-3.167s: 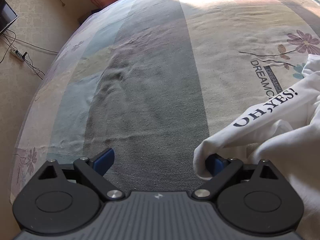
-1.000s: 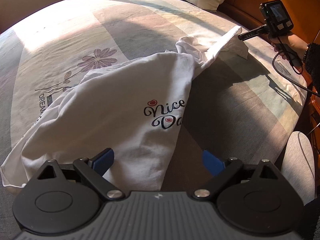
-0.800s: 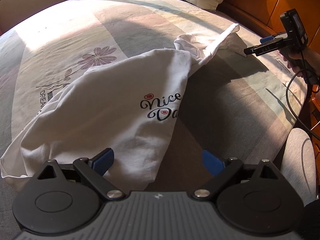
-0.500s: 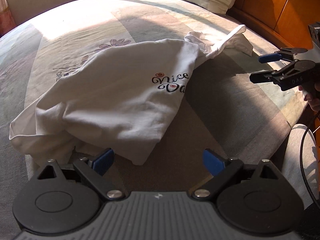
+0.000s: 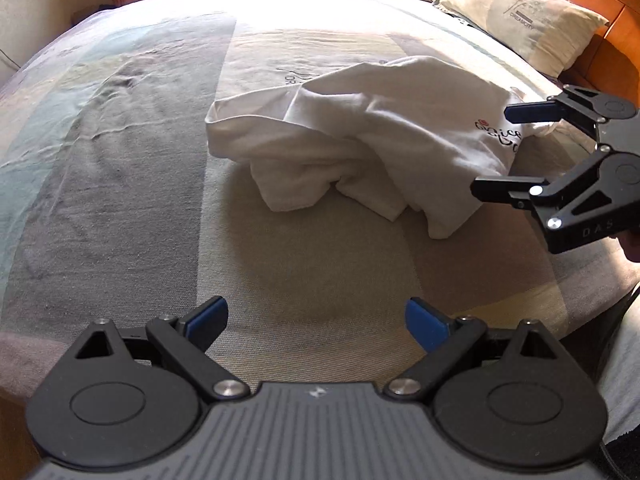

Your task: Fold clothes

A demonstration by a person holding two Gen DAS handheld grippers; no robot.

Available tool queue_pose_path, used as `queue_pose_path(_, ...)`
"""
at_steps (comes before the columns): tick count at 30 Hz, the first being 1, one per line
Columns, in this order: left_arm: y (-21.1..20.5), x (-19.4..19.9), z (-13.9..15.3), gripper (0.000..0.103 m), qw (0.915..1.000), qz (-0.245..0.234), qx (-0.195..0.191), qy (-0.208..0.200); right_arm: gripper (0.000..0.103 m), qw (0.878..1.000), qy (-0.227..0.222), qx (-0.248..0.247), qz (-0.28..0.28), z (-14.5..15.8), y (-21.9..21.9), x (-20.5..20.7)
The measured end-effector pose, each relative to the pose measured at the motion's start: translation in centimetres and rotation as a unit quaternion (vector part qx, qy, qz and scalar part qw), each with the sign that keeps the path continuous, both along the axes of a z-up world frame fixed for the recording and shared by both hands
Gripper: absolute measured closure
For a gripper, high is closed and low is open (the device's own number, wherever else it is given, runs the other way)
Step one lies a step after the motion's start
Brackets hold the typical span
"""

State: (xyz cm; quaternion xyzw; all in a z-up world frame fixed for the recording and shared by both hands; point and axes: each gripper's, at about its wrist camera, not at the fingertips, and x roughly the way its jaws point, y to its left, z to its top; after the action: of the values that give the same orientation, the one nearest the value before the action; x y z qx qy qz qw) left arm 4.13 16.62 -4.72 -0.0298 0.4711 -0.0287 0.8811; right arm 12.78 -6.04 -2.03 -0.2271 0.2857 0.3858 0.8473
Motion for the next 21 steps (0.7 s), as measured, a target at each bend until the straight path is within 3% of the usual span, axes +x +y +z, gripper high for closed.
queue_pose_path(4, 1.4, -0.6, -0.3, 0.007, 0.9999, 0.013, -0.008, -0.001, 0.001, 0.997, -0.032, -0.072, 0.0, -2.8, 4.4, 0.6)
queue_pose_path(7, 2.0, -0.8, -0.2, 0.007, 0.9998, 0.016, -0.01, -0.002, 0.003, 0.991, -0.072, -0.103, -0.05, -3.7, 4.6, 1.9)
queue_pose_path(11, 2.3, -0.6, -0.4, 0.007, 0.9998, 0.017, -0.013, -0.003, 0.003, 0.983, -0.063, -0.067, -0.161, -2.2, -0.4, 6.3)
queue_pose_path(16, 0.8, 0.2, -0.5, 0.007, 0.9999, 0.001, -0.015, 0.0, 0.003, 0.956, -0.053, -0.083, -0.275, -2.2, -7.5, 11.9)
queue_pose_path(18, 0.1, 0.5, -0.6, 0.007, 0.9998, -0.007, -0.016, 0.001, 0.003, 0.953, -0.027, -0.087, -0.29, -2.6, -9.8, 13.1)
queue_pose_path(21, -1.4, 1.2, -0.7, 0.007, 0.9995, -0.023, -0.021, 0.003, 0.003, 0.961, -0.005, -0.073, -0.268, -2.8, -11.4, 12.2)
